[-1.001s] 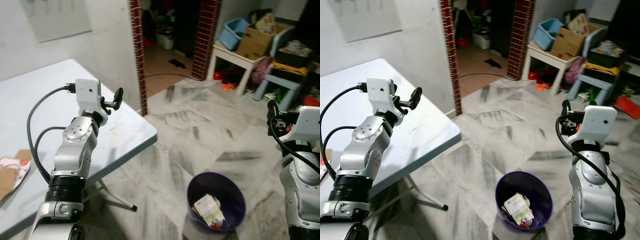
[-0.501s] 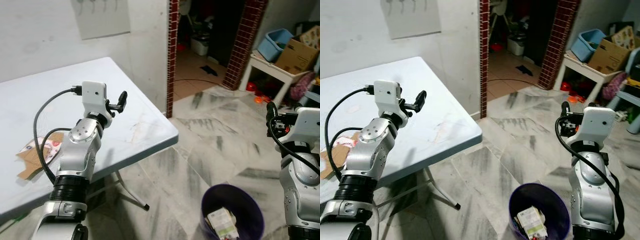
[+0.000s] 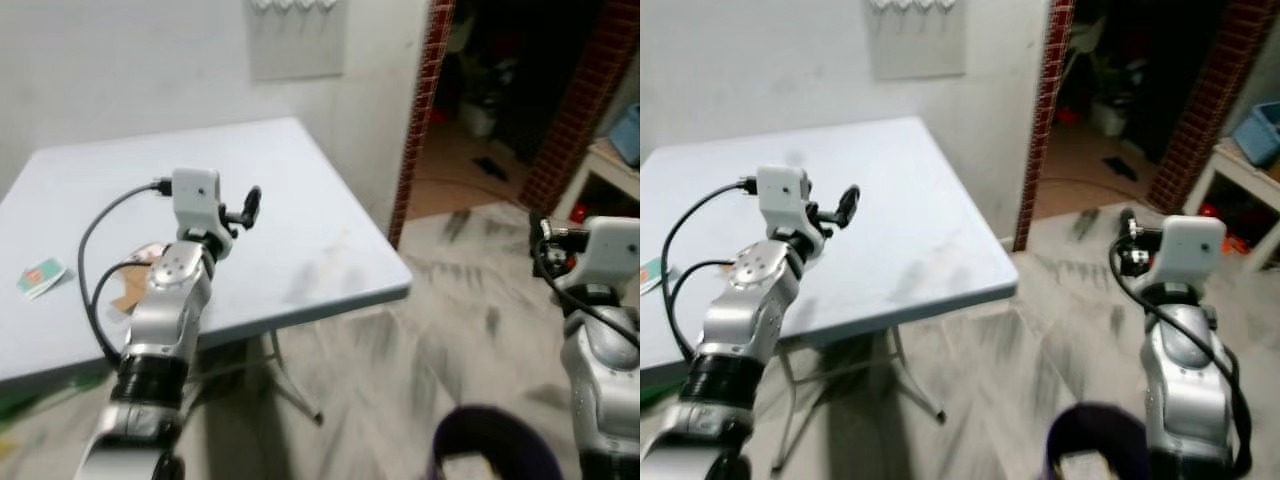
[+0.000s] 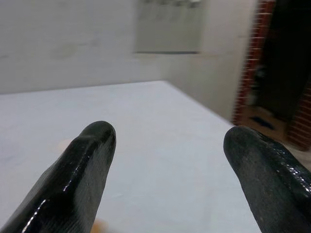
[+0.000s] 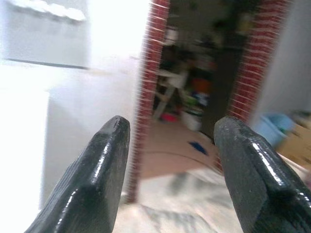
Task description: Picking trash to rubbish bin
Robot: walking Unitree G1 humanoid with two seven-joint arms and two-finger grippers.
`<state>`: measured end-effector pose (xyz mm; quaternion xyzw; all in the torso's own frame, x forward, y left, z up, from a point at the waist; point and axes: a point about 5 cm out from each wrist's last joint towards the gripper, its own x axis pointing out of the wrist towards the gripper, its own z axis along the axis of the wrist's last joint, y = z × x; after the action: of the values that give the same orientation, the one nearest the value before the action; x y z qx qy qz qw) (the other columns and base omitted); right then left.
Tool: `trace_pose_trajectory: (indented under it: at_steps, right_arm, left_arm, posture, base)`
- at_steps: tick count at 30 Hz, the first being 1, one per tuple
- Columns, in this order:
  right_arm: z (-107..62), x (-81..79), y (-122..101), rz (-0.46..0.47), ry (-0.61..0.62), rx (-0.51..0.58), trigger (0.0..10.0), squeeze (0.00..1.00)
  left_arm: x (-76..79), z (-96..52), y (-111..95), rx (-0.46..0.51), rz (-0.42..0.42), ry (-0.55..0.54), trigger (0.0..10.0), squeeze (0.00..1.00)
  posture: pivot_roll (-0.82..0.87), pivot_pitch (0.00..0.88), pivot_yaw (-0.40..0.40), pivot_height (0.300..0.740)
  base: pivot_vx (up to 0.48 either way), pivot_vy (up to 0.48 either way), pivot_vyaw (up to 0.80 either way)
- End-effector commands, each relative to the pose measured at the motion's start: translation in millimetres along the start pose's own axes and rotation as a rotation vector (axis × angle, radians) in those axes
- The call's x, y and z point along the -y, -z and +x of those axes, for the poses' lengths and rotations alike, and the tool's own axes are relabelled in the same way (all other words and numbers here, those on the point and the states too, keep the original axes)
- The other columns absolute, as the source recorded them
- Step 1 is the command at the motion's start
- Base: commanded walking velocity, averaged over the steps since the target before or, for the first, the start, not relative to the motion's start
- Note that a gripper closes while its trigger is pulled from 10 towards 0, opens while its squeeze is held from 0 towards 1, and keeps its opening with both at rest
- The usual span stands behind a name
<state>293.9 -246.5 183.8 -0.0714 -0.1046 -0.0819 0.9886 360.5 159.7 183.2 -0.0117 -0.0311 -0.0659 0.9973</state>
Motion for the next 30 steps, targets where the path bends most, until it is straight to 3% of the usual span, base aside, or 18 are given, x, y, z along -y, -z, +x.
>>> trace_pose_trajectory:
  at_steps: [1,11,16,23,30]
  right_arm:
    - [1.0,-0.7,-2.7,0.003,-0.005,0.006,10.0,0.0]
    - [1.9,-0.7,-3.1,0.001,-0.022,0.002,10.0,0.0]
    - [3.2,-0.9,-4.3,-0.005,-0.036,0.007,10.0,0.0]
    - [2.8,-0.9,-4.5,0.032,-0.053,0.002,10.0,0.0]
    - [-0.1,-5.8,-4.3,-0.001,-0.129,-0.007,10.0,0.0]
  left_arm:
    - [1.9,0.1,-2.4,0.005,-0.005,-0.003,10.0,0.0]
    - [7.0,-1.0,-0.5,-0.002,-0.019,0.006,10.0,0.0]
    - [13.5,-2.2,5.7,-0.043,0.021,0.035,10.0,0.0]
    - [19.2,-11.3,17.7,-0.077,0.089,0.109,10.0,0.0]
    - [17.2,-12.3,20.9,-0.099,0.04,0.082,10.0,0.0]
  posture:
    - [-0.07,0.0,-0.017,0.74]
    - [-0.07,0.0,-0.027,0.74]
    - [-0.07,0.0,-0.03,0.74]
    - [-0.07,0.0,-0.036,0.74]
    - [-0.08,0.015,-0.043,0.74]
  base:
    - [0.0,0.0,0.8]
    - [0.0,0.0,0.8]
    - [0.0,0.0,0.8]
    - [0.0,0.0,0.0]
    - [0.0,0.0,0.0]
